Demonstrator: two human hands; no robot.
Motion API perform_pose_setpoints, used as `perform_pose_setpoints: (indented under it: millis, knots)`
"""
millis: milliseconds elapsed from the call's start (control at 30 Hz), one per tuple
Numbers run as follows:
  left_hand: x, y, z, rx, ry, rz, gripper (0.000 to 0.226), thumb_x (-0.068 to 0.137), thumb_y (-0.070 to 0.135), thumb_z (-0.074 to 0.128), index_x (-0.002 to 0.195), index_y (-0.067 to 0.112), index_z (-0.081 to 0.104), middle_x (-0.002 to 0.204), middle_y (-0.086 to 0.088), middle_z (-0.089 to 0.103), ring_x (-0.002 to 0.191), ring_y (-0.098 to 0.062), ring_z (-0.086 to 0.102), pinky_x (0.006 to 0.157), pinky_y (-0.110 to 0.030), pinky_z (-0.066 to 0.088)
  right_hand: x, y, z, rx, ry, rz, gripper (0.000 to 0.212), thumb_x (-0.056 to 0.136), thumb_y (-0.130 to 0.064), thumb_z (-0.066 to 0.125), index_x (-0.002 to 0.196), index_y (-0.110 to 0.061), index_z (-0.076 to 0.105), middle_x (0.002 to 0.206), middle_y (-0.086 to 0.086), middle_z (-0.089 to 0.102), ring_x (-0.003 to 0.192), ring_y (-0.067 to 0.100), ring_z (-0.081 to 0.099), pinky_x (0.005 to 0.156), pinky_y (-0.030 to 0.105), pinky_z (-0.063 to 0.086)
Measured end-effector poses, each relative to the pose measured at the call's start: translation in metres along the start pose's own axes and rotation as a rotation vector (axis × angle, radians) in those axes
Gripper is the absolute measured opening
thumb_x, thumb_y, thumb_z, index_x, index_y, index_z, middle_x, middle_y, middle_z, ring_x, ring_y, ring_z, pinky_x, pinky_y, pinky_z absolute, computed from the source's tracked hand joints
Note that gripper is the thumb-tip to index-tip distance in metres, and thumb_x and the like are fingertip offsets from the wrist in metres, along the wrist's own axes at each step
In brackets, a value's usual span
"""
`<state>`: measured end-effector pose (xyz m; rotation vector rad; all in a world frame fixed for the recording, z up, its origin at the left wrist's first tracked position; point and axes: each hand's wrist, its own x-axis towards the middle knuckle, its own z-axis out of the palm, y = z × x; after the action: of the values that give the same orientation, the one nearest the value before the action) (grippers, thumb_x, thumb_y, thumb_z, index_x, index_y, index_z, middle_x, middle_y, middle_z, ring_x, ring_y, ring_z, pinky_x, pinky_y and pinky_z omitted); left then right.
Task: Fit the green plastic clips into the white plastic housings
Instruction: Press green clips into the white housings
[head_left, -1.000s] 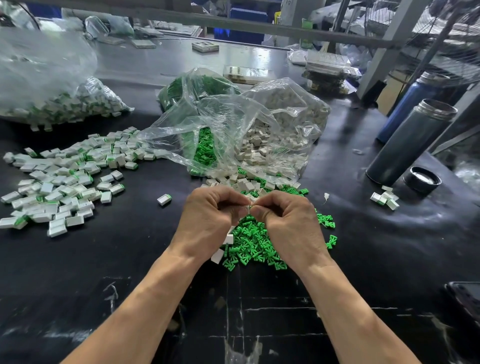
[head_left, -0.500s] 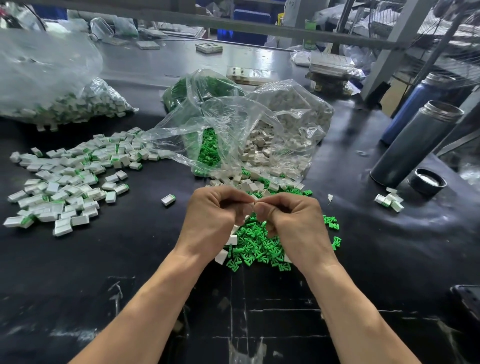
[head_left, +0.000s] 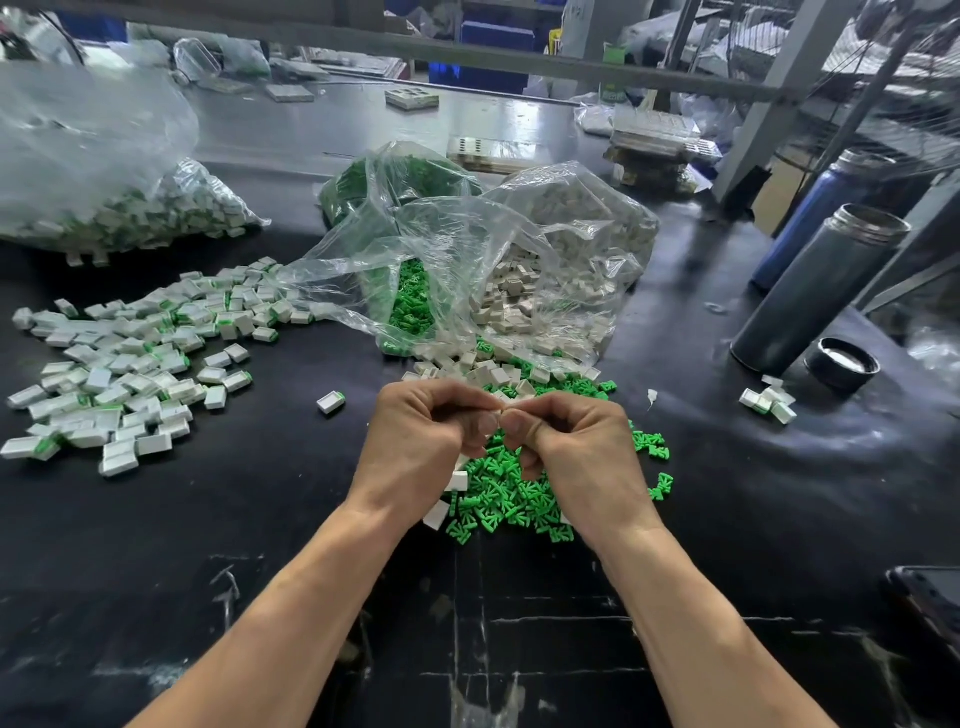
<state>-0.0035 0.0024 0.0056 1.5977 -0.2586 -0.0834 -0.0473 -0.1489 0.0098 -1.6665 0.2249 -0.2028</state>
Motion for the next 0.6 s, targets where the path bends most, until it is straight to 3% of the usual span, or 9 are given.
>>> perform_pose_setpoints:
  millis: [100,233,433,600]
  knots:
    - [0.0029,-0.0005,-0.0001,0.01,-0.038,0.029,0.02,0.087,-0.003,0.075,0.09,0.016,0.08,0.08,-0.007,0.076,0.067,-0.019,0.067,0.066,-0.031,0.06,0.0027,-0.0005,0.002,0.037,0.039,0.031,0.015,0.092,-0.009,0.076,0.078,-0.013,0.079,0.063,0.006,0.068,0.05,0.011,0.053,0.048,0.026,0.048]
    - [0.0023,-0.0041,0.001,0.185,-0.043,0.127,0.024,0.086,0.008,0.08,0.102,0.026,0.076,0.087,0.007,0.076,0.077,-0.013,0.071,0.074,-0.029,0.061,0.0048,-0.0005,-0.0017,0.057,0.029,0.101,0.014,0.095,-0.017,0.075,0.082,-0.012,0.078,0.064,-0.001,0.069,0.05,0.009,0.053,0.047,0.025,0.047]
    - [0.0027,-0.0089,-0.0027,0.344,0.025,0.258,0.021,0.084,0.014,0.083,0.097,0.03,0.078,0.089,0.019,0.072,0.082,-0.002,0.069,0.071,-0.01,0.049,0.0042,-0.0042,-0.0079,0.099,-0.056,0.115,0.019,0.097,-0.017,0.072,0.079,-0.013,0.077,0.069,0.004,0.07,0.051,0.012,0.051,0.043,0.024,0.043]
    - [-0.0018,-0.008,0.0038,0.432,0.119,0.39,0.02,0.085,0.01,0.081,0.102,0.02,0.078,0.095,0.014,0.073,0.089,-0.004,0.07,0.082,-0.026,0.057,0.0017,-0.0031,-0.003,0.192,-0.039,0.127,0.016,0.096,-0.014,0.072,0.082,-0.005,0.075,0.067,0.006,0.067,0.05,0.012,0.052,0.043,0.023,0.043]
